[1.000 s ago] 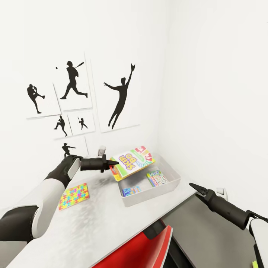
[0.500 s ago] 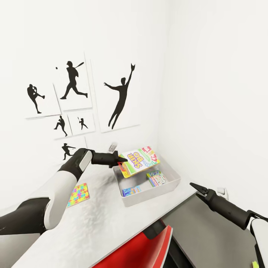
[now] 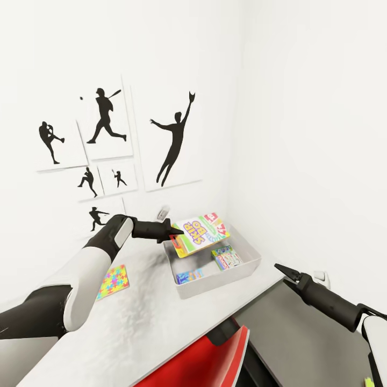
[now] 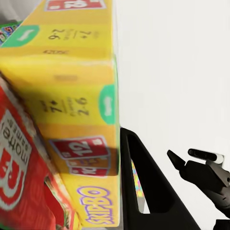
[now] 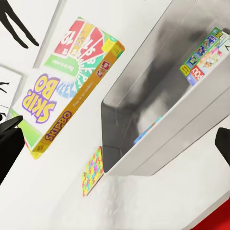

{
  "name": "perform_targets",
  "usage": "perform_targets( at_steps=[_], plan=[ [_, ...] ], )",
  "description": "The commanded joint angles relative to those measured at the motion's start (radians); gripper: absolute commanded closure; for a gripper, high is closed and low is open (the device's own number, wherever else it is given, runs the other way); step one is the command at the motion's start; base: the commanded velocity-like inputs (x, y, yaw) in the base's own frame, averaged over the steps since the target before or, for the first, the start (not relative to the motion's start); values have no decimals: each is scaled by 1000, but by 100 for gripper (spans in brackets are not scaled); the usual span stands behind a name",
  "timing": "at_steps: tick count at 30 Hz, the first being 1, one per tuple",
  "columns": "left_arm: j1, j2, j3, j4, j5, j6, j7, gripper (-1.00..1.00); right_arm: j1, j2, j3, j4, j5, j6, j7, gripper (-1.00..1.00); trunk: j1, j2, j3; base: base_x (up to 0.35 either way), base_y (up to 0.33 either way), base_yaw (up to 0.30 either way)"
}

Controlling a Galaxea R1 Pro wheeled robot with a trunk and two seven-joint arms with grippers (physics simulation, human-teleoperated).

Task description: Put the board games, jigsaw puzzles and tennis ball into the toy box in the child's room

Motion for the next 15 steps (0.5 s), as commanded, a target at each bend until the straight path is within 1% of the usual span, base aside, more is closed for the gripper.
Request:
perform_targets(
  at_steps=[1, 4, 6, 12, 15],
  plan=[
    [-1, -2, 8, 0, -9, 3, -6, 100, -1, 0, -2, 0, 10, 4, 10, -100, 1, -2, -2, 145, 0, 0],
    [-1, -2, 7, 0, -10, 3, -6, 100, -1, 1, -2, 0, 10, 4, 10, -100, 1, -2, -2, 221, 0, 0],
    [-1, -3, 7, 0, -11, 3, -5, 100, -1, 1, -2, 0, 10, 4, 10, -100, 1, -2, -2, 132, 0, 0],
    [-2, -3, 1, 0, -15, 2, -1, 100, -1, 1, -1, 1, 10, 4, 10, -100, 1, -2, -2, 36, 0, 0],
    [-1, -8, -1, 0, -16, 2, 13, 100, -1, 1, 0, 1, 11, 4, 11, -100, 1, -2, -2, 5, 0, 0]
  ],
)
